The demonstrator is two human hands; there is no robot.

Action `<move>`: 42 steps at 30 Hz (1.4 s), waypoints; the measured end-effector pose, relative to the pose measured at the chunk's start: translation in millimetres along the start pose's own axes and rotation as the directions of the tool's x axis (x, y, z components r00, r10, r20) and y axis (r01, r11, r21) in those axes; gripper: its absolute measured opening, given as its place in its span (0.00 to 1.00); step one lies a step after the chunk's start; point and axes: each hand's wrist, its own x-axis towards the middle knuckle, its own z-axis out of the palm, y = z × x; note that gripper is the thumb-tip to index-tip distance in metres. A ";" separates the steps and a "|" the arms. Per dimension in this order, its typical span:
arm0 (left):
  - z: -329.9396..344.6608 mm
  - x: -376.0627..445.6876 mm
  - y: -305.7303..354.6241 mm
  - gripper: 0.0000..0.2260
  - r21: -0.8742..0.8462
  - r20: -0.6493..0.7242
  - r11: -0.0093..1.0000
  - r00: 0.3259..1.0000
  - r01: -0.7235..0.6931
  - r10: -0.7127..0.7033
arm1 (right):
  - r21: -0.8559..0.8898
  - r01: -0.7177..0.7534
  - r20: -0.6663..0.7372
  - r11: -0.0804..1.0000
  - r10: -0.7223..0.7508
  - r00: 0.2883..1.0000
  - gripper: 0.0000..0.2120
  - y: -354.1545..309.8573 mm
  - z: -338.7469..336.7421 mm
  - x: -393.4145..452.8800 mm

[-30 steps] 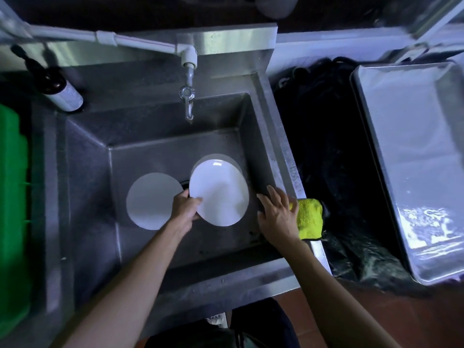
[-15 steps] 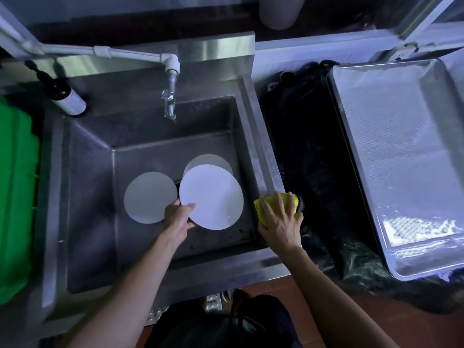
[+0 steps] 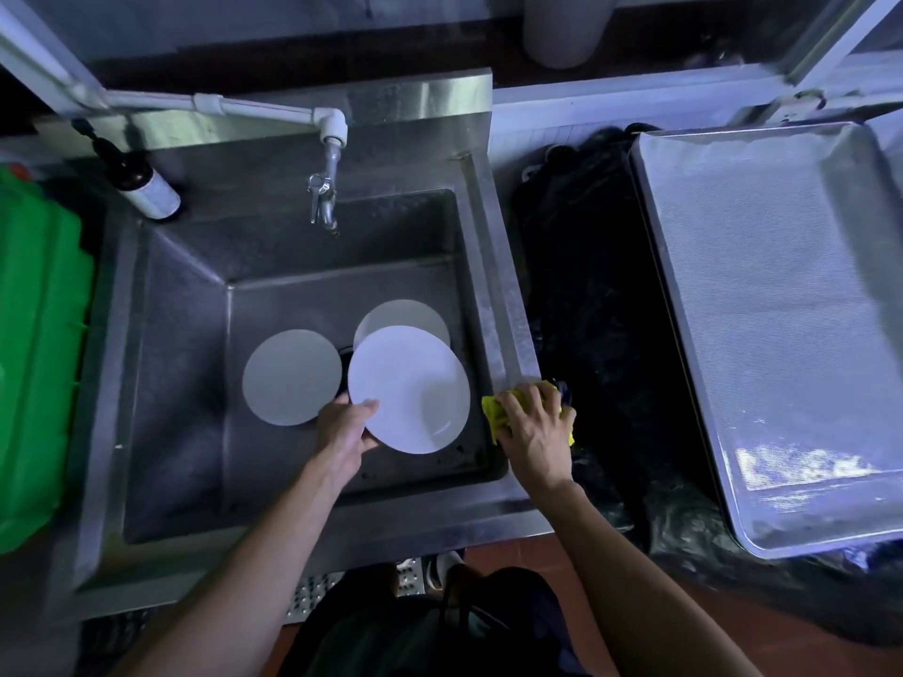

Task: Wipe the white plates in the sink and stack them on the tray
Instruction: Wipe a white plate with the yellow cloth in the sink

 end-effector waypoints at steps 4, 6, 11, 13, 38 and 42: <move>0.8 -5.6 -0.6 0.14 -0.025 0.006 1.000 1.000 -0.005 0.005 | 0.148 0.020 -0.081 0.989 -0.008 0.997 0.17 3.5 -7.0 -3.8; -1.0 -8.2 -0.7 0.16 -0.034 0.022 0.999 1.000 -0.009 0.009 | 0.207 0.078 -0.118 0.975 -0.054 0.991 0.16 -0.3 -12.6 -2.8; -10.0 -14.5 -0.6 0.22 -0.087 0.059 0.996 0.998 -0.026 0.031 | 0.311 0.267 -0.187 0.912 -0.217 0.958 0.13 -45.4 -28.5 13.4; -16.1 -15.4 1.4 0.22 -0.117 0.070 0.992 0.997 -0.037 0.045 | 0.340 0.305 -0.154 0.889 -0.267 0.951 0.15 -71.0 -29.1 19.2; -155.2 33.0 35.1 0.27 -0.234 0.275 0.972 0.959 0.000 0.066 | 0.175 0.492 0.077 0.853 -0.510 0.856 0.31 -233.7 11.2 43.3; -162.4 38.4 41.8 0.22 -0.147 0.354 0.989 0.932 -0.020 0.072 | 0.170 0.476 0.055 0.863 -0.490 0.870 0.30 -247.4 13.3 57.7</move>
